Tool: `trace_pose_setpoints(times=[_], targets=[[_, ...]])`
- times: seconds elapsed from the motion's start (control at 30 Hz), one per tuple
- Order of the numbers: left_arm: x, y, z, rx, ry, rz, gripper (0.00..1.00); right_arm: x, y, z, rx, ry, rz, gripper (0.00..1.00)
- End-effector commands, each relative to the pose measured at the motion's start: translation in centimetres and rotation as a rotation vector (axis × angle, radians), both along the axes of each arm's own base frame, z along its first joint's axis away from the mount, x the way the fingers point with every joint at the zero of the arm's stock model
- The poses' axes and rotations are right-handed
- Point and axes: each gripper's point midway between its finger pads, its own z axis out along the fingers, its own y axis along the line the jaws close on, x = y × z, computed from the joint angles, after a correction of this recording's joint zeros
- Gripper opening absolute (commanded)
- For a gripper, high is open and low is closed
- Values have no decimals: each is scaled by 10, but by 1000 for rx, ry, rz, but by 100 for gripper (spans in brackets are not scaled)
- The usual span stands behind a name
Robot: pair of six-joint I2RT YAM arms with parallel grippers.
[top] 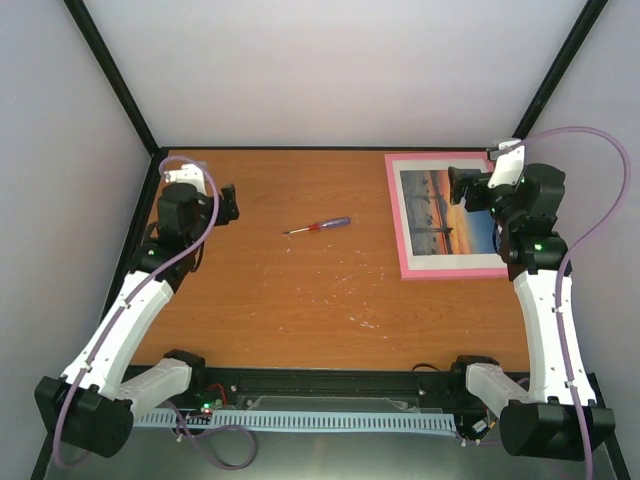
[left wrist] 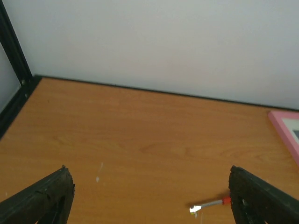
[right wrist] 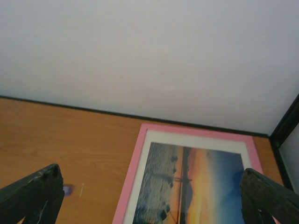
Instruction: Take the photo out of the frame
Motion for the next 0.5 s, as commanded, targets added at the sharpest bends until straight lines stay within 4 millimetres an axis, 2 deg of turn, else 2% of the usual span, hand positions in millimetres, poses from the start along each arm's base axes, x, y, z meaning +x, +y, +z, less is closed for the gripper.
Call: trace_pose_setpoints(times=[0.0,0.1,0.23,0.47], targets=[[-12,-6,-22,-94,48,-80,88,-1,13,-36,-12,89,78,100],[-23,-18,-47,-130,108,-143,83,-3,23,-63,-48,152,150,100],[-40,-49,-72,-179,170,-260,77,-8,33,-104,-107,263,240,100],[-69,-122,-124,-178,346,-470,68,-34,50,-174,-251,449,421,100]])
